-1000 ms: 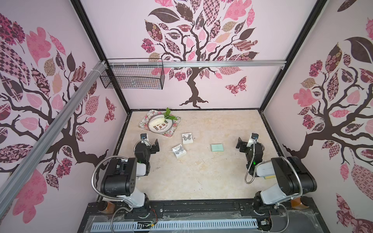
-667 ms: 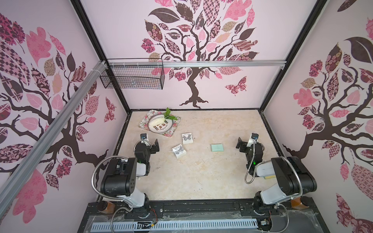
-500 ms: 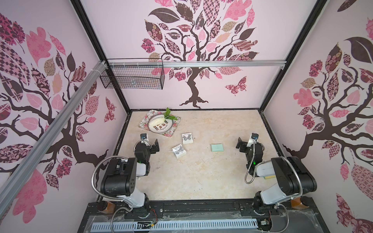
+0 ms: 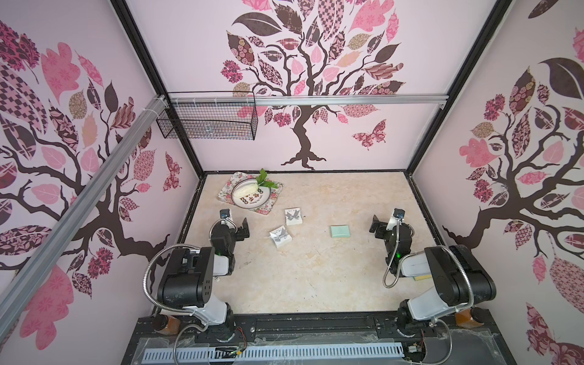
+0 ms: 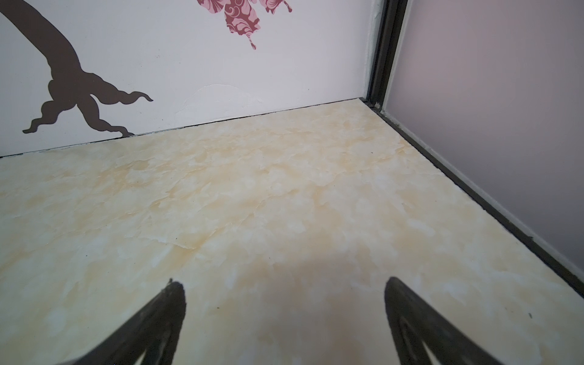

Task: Take the rings out of the lift-off lid box
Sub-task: Pick up the jewelry box from the center of the board.

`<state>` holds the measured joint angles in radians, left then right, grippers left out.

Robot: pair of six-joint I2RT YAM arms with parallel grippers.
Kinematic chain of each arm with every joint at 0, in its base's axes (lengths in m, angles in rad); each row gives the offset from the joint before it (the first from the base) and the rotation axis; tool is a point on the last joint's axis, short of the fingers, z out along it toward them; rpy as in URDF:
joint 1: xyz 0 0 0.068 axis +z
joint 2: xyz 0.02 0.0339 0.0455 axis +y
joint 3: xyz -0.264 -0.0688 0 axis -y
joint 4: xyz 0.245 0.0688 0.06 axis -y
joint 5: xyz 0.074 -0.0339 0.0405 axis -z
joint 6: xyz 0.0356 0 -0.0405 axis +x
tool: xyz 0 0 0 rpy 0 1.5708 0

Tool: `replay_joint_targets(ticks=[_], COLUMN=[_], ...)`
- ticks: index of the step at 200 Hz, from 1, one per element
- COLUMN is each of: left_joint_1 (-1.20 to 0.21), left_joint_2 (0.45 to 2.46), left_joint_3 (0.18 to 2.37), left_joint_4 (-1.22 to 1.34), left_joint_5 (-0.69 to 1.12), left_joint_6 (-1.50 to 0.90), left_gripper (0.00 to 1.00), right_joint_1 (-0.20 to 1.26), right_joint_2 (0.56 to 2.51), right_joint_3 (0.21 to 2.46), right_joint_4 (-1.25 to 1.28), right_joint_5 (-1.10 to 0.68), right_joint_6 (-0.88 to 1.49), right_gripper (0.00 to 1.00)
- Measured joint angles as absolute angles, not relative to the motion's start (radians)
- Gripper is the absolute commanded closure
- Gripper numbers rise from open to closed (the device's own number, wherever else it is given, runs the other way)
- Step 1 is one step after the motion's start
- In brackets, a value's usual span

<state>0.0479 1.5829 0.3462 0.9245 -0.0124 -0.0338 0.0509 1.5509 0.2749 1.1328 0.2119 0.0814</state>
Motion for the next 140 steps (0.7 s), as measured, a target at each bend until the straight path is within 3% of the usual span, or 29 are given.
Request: replay_joint_targets(ticks=[82, 104, 140], left_joint_1=[0.043, -0.019, -0.184], left_joint_2=[1.572, 1.425, 1.139], left_joint_3=[0.346, 0.346, 0.415], left_joint_4=[0.912, 0.810, 0.588], left_joint_5=[-0.026, -0.125, -0.252], left_joint_6=[-0.033, -0.015, 0.012], left_gripper=[0.02, 0.02, 0.02], right_joint_1=[0.051, 0.081, 0.192], right_joint_2=[1.551, 1.543, 1.361], right_joint_3=[0.275, 0.280, 0.430], right_joint_4=[1.133, 1.112, 0.799], right_joint_5=[0.213, 0.271, 0.336], right_joint_6=[0.081, 0.068, 0.060], right_gripper=[0.00, 0.00, 0.00])
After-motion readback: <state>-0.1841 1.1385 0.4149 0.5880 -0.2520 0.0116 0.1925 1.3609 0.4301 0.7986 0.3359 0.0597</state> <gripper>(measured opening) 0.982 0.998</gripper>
